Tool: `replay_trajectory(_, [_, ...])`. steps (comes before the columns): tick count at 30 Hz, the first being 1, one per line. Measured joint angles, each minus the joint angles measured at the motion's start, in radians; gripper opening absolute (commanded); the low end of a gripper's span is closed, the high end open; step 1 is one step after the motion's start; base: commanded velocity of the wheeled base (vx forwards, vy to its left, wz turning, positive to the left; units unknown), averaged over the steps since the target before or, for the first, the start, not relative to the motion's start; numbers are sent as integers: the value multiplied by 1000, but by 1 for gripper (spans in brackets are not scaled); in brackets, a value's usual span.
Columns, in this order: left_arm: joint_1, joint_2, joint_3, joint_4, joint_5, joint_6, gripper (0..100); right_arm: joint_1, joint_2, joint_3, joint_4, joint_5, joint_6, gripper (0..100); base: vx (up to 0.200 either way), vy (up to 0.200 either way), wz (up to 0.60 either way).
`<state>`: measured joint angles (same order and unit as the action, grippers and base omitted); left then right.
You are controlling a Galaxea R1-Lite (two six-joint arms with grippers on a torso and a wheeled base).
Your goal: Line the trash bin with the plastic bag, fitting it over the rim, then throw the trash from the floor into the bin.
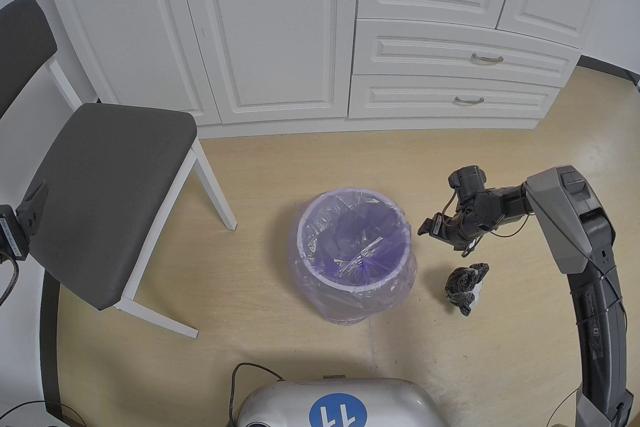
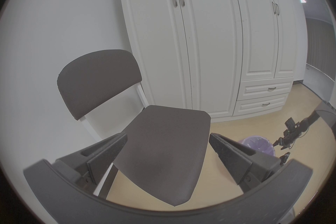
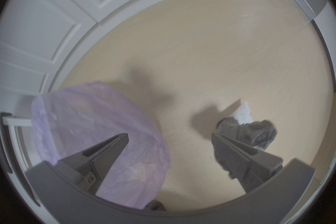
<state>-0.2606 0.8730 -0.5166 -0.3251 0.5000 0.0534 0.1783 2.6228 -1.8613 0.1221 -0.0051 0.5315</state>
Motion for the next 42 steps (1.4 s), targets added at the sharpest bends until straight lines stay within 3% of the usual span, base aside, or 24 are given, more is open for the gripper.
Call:
replay_trajectory(3, [0,0,-1,0,0,0,100,-9,-52,45,-2,54,-29,100,0,0,0])
replay_trajectory(7, [0,0,-2,0,0,0,100,-24,-146,181,-7,143,-130,100,0,0,0])
replay_trajectory(14, [0,-2,-3,0,0,1,100,-1,-299,509,-92,251,-440,100,0,0,0])
replay_trajectory(17, [0,-3,-3,0,0,4,100,34,-332,621,-191,264,-520,100,0,0,0])
replay_trajectory(21, [0,-5,-2,-1,0,15,100,84,-326,709,-328,240,-578,100,0,0,0])
replay_trajectory(27, [0,-8,0,-12,1,26,100,159,-251,694,-349,195,-608,100,0,0,0])
replay_trajectory(34, [0,-5,6,-23,1,28,100,176,-182,632,-349,175,-612,100,0,0,0])
replay_trajectory(42, [0,-7,6,-24,0,29,100,163,-105,536,-347,71,-603,100,0,0,0])
